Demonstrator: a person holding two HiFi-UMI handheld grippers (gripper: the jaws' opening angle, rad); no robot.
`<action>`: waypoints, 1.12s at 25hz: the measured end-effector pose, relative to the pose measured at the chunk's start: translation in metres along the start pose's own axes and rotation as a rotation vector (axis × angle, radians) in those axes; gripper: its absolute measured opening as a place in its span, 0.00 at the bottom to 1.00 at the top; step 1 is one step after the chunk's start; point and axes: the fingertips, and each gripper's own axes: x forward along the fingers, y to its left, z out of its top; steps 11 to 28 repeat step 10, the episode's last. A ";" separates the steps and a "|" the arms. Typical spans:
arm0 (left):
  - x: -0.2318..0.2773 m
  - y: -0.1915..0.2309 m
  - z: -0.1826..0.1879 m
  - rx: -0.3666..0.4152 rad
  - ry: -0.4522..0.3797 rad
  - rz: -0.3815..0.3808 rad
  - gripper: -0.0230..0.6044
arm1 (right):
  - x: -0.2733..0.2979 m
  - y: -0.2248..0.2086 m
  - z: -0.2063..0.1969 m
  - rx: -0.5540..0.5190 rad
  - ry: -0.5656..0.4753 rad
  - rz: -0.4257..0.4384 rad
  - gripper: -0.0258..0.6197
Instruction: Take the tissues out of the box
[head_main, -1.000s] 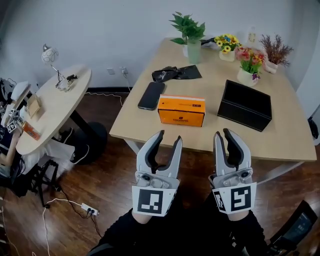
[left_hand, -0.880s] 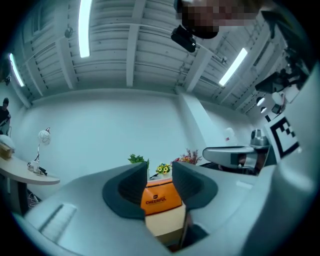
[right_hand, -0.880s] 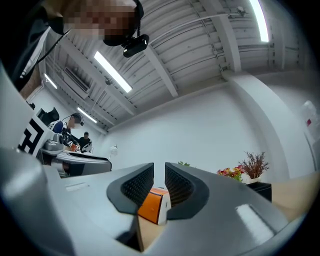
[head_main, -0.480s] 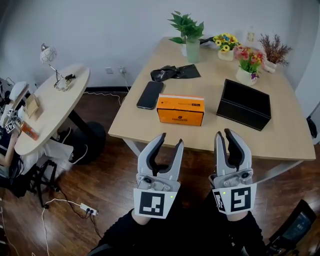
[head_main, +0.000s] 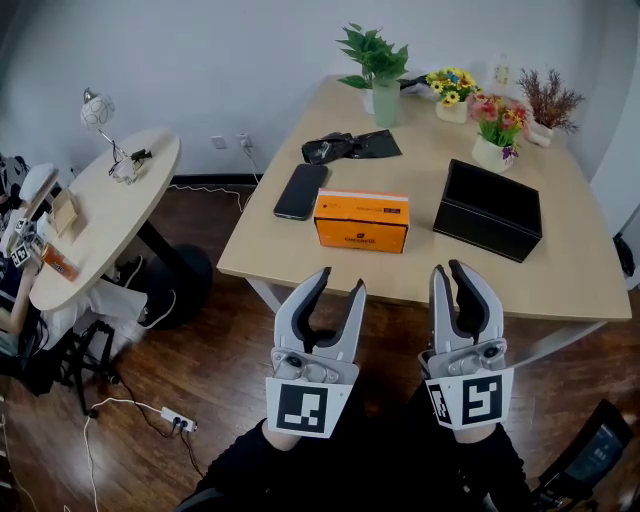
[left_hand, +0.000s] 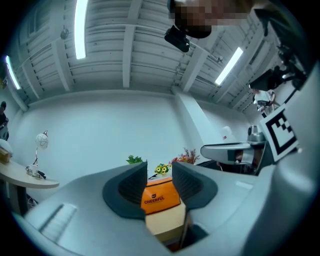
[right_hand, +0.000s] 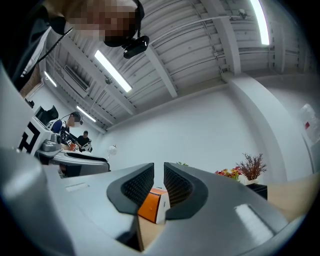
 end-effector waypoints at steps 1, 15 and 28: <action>0.000 0.000 0.001 0.002 -0.003 -0.001 0.26 | 0.000 0.000 0.000 0.000 0.000 -0.001 0.13; 0.000 -0.003 0.002 0.005 -0.007 -0.004 0.26 | -0.001 -0.003 0.000 -0.004 -0.002 -0.004 0.13; 0.000 -0.003 0.002 0.005 -0.007 -0.004 0.26 | -0.001 -0.003 0.000 -0.004 -0.002 -0.004 0.13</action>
